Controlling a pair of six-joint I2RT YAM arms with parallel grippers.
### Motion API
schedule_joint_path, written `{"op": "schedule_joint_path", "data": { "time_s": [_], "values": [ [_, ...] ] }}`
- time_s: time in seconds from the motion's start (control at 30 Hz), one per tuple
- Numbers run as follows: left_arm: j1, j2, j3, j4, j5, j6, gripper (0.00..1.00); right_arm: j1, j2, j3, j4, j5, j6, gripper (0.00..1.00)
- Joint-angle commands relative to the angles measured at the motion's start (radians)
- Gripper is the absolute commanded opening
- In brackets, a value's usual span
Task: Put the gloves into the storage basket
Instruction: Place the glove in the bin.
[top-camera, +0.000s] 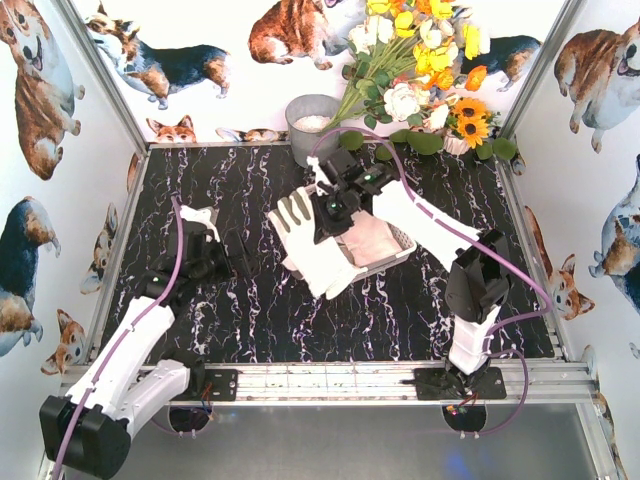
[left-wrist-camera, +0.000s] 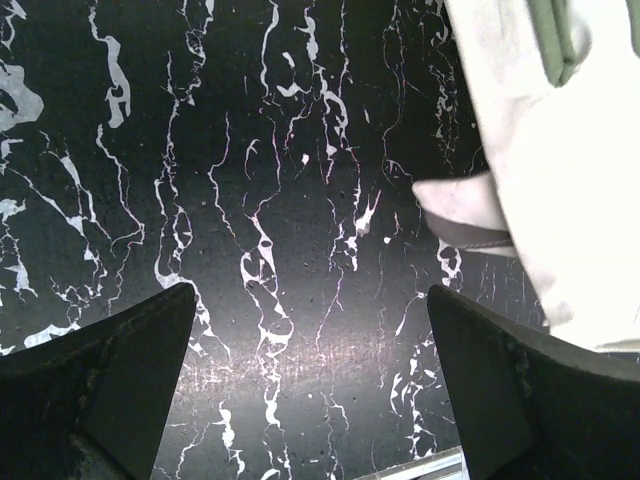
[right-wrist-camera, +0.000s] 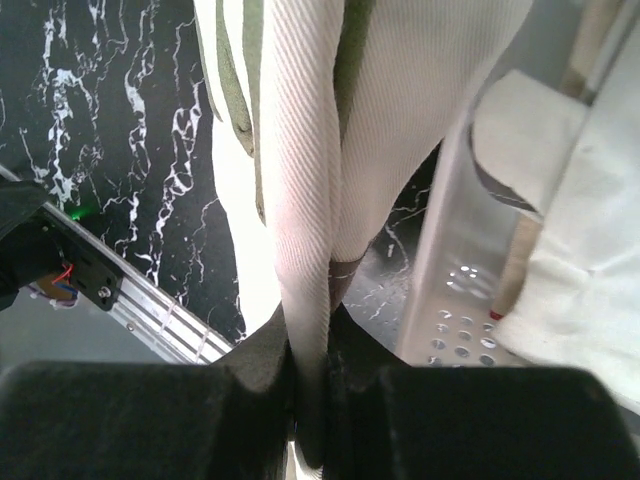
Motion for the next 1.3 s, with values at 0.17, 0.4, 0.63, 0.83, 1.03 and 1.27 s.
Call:
{"op": "schedule_joint_path", "data": {
  "time_s": [0.17, 0.4, 0.63, 0.83, 1.03, 1.27],
  "values": [
    [0.03, -0.04, -0.022, 0.006, -0.002, 0.006, 0.94, -0.114, 0.036, 0.144, -0.093, -0.012, -0.102, 0.0],
    [0.034, -0.05, -0.034, -0.003, 0.005, 0.0, 0.94, -0.184, 0.068, 0.133, -0.105, 0.0, -0.147, 0.0],
    [0.036, -0.092, -0.038, 0.015, -0.005, 0.008, 0.95, -0.205, 0.079, 0.083, -0.035, 0.08, -0.186, 0.0],
    [0.038, -0.114, -0.025, -0.01, -0.033, 0.037, 0.95, -0.219, 0.115, 0.089, 0.007, 0.144, -0.24, 0.0],
    [0.04, -0.116, -0.025, -0.017, -0.045, 0.041, 0.96, -0.262, 0.127, 0.083, 0.052, 0.143, -0.237, 0.0],
    [0.041, -0.121, -0.026, -0.022, -0.05, 0.029, 0.97, -0.282, 0.182, 0.121, 0.049, 0.14, -0.274, 0.0]
  ]
}}
